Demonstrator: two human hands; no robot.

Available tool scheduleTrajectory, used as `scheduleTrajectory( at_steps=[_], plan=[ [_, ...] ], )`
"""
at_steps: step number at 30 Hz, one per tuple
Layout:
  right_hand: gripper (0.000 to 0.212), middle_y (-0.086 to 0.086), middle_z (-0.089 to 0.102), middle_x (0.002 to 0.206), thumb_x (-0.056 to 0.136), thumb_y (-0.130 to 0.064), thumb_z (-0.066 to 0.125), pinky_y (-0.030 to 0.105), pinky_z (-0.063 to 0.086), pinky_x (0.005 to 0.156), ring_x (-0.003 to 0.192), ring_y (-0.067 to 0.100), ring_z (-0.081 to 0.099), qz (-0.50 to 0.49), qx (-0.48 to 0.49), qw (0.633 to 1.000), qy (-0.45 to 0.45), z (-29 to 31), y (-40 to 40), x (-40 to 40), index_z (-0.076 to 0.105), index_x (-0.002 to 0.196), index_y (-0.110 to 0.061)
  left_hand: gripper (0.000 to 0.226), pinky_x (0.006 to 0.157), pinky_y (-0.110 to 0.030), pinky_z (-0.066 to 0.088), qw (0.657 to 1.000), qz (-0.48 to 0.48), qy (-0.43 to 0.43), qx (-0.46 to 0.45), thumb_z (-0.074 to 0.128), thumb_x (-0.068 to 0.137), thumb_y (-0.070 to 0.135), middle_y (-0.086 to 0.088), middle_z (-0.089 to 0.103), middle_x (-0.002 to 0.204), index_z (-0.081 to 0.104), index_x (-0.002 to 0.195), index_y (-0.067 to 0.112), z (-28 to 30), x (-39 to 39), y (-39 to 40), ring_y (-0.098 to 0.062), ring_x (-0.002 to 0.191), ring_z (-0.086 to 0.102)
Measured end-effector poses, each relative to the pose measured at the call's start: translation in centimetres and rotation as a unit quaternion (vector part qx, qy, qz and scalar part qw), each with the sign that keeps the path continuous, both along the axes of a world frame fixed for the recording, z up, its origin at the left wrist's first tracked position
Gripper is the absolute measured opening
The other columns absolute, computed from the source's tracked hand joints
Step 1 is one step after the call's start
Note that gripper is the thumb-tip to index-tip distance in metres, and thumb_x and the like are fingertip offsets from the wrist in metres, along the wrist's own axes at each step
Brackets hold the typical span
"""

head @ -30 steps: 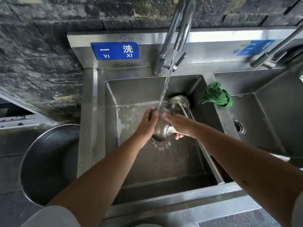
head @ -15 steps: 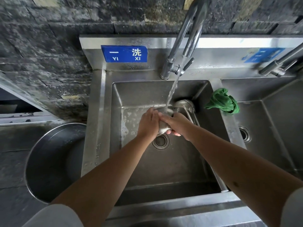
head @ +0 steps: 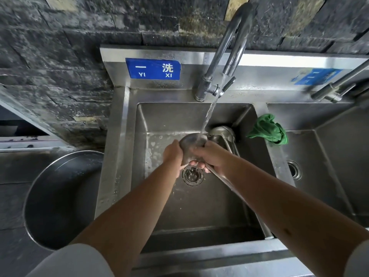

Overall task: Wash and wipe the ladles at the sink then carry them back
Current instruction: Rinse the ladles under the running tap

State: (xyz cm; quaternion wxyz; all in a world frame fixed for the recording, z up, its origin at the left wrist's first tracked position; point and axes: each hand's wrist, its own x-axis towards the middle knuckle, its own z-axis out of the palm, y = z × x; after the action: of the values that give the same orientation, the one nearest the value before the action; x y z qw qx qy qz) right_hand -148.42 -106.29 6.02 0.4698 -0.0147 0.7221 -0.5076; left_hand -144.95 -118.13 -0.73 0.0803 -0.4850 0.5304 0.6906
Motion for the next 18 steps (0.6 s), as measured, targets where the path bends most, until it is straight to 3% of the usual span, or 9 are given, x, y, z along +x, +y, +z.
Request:
scheduleTrajectory(
  at_steps=[2, 3, 6, 8, 11, 15, 18],
  plan=[
    [0.013, 0.008, 0.059, 0.064, 0.097, -0.023, 0.058, 0.017, 0.029, 0.035, 0.038, 0.009, 0.043, -0.051, 0.008, 0.999, -0.001, -0.7, -0.3, -0.3, 0.063, 0.091, -0.012, 0.051, 0.052, -0.033, 0.055, 0.996, 0.062, 0.040, 0.048, 0.032, 0.103, 0.044, -0.008, 0.065, 0.068, 0.063, 0.095, 0.005, 0.5, 0.9, 1.4, -0.018, 0.053, 0.061],
    [0.018, 0.008, 0.058, 0.062, 0.096, -0.028, 0.059, 0.018, 0.029, 0.036, 0.038, 0.011, 0.043, -0.079, 0.015, 0.997, -0.001, -1.2, -0.4, -0.5, 0.063, 0.090, -0.012, 0.052, 0.050, -0.028, 0.048, 0.994, 0.066, 0.050, 0.074, 0.034, 0.102, 0.048, -0.005, 0.061, 0.063, 0.063, 0.094, 0.006, 1.1, 1.5, 2.4, -0.016, 0.049, 0.057],
    [0.028, 0.006, 0.054, 0.052, 0.091, -0.034, 0.066, 0.023, 0.036, 0.042, 0.040, 0.018, 0.047, -0.203, 0.016, 0.978, -0.038, -2.5, -0.5, -1.1, 0.061, 0.081, -0.008, 0.048, 0.065, -0.031, 0.049, 0.990, 0.005, 0.030, 0.137, 0.044, 0.098, 0.054, -0.005, 0.067, 0.080, 0.062, 0.084, 0.013, 2.1, 2.5, 5.6, -0.019, 0.067, 0.062],
    [0.028, 0.004, 0.055, 0.054, 0.093, -0.033, 0.064, 0.023, 0.039, 0.043, 0.044, 0.016, 0.053, -0.259, 0.018, 0.965, -0.036, -3.0, -0.5, -1.9, 0.061, 0.075, -0.011, 0.049, 0.071, -0.036, 0.055, 0.984, -0.044, 0.031, 0.170, 0.040, 0.099, 0.055, -0.006, 0.071, 0.092, 0.065, 0.095, 0.014, 2.6, 3.0, 7.6, -0.021, 0.079, 0.067],
    [0.027, 0.003, 0.058, 0.055, 0.099, -0.036, 0.056, 0.019, 0.039, 0.035, 0.040, 0.011, 0.055, -0.277, 0.009, 0.960, -0.031, -3.3, -0.3, -3.0, 0.062, 0.087, -0.013, 0.037, 0.065, -0.032, 0.056, 0.982, -0.068, 0.047, 0.171, 0.044, 0.102, 0.040, -0.007, 0.071, 0.088, 0.063, 0.107, 0.009, 2.9, 3.5, 9.4, -0.020, 0.073, 0.070],
    [0.025, 0.010, 0.064, 0.074, 0.100, -0.022, 0.054, 0.027, 0.051, 0.047, 0.058, 0.017, 0.064, -0.265, -0.004, 0.963, -0.049, -3.6, 2.1, -4.1, 0.060, 0.110, -0.001, 0.022, 0.060, -0.031, 0.051, 0.975, -0.088, 0.096, 0.181, 0.050, 0.102, 0.022, -0.004, 0.064, 0.076, 0.058, 0.107, 0.002, 2.2, 3.5, 9.5, -0.019, 0.061, 0.064],
    [0.020, 0.008, 0.054, 0.061, 0.099, -0.016, 0.051, 0.025, 0.043, 0.043, 0.044, 0.016, 0.054, -0.186, 0.051, 0.981, 0.007, -2.9, 4.5, -3.2, 0.061, 0.097, 0.001, 0.021, 0.056, -0.029, 0.047, 0.969, -0.103, 0.124, 0.187, 0.044, 0.103, 0.013, -0.007, 0.061, 0.072, 0.058, 0.104, -0.001, 2.0, 2.1, 9.2, -0.019, 0.059, 0.060]
  ],
)
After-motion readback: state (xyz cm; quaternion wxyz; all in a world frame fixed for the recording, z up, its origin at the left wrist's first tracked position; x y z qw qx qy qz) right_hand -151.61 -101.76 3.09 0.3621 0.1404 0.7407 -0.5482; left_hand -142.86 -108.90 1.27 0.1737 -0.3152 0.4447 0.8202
